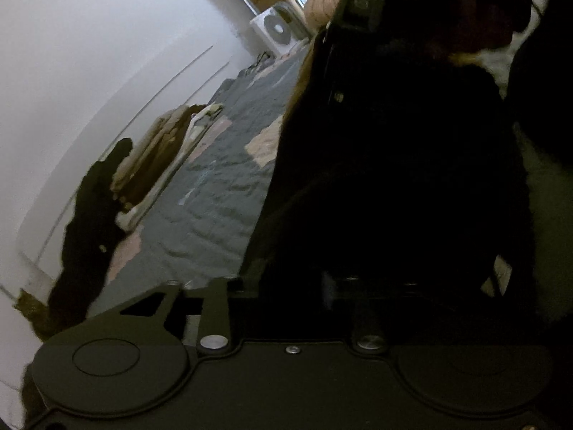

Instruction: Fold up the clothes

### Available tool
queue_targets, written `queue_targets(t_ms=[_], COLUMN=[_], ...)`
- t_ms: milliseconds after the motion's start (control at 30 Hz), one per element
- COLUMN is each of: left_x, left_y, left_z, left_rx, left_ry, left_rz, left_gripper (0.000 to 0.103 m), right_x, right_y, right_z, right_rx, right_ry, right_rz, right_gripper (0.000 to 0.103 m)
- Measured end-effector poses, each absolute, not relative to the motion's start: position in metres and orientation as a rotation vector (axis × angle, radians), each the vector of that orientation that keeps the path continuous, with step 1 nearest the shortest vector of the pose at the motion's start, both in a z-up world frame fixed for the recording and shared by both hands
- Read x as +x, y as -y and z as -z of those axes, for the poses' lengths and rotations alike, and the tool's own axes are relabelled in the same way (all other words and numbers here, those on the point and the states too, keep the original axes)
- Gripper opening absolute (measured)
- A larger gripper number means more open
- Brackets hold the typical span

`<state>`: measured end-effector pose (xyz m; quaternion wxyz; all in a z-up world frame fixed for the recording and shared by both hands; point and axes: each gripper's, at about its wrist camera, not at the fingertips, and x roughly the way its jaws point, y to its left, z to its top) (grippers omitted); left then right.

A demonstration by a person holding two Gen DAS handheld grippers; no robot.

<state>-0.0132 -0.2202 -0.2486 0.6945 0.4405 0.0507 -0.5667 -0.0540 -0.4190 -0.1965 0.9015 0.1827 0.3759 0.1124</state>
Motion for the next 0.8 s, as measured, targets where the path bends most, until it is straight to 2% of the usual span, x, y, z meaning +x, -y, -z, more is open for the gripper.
queue_targets(t_ms=[167, 433, 567, 600, 667, 700, 800], left_x=[-0.016, -0.015, -0.014, -0.013, -0.011, -0.009, -0.005], left_y=[0.216, 0.226, 0.238, 0.239, 0.242, 0.243, 0.241], left_z=[0.243, 0.242, 0.249, 0.25, 0.25, 0.25, 0.247], left_rx=[0.942, 0.873, 0.874, 0.87, 0.853, 0.842, 0.803], left_ry=[-0.141, -0.109, -0.088, -0.091, -0.118, -0.148, -0.198], left_rz=[1.305, 1.279, 1.231, 1.222, 1.216, 1.214, 1.192], left_gripper=[0.042, 0.055, 0.055, 0.053, 0.034, 0.022, 0.012], right_x=[-0.055, -0.058, -0.06, -0.061, -0.061, -0.061, -0.061], right_y=[0.421, 0.422, 0.423, 0.424, 0.425, 0.425, 0.425], right_z=[0.196, 0.197, 0.196, 0.196, 0.196, 0.196, 0.196], right_rx=[0.385, 0.397, 0.402, 0.403, 0.404, 0.406, 0.414], right_ry=[-0.779, -0.781, -0.779, -0.779, -0.779, -0.779, -0.779], right_rz=[-0.231, -0.224, -0.221, -0.219, -0.215, -0.212, -0.209], right_gripper=[0.103, 0.103, 0.103, 0.103, 0.103, 0.103, 0.103])
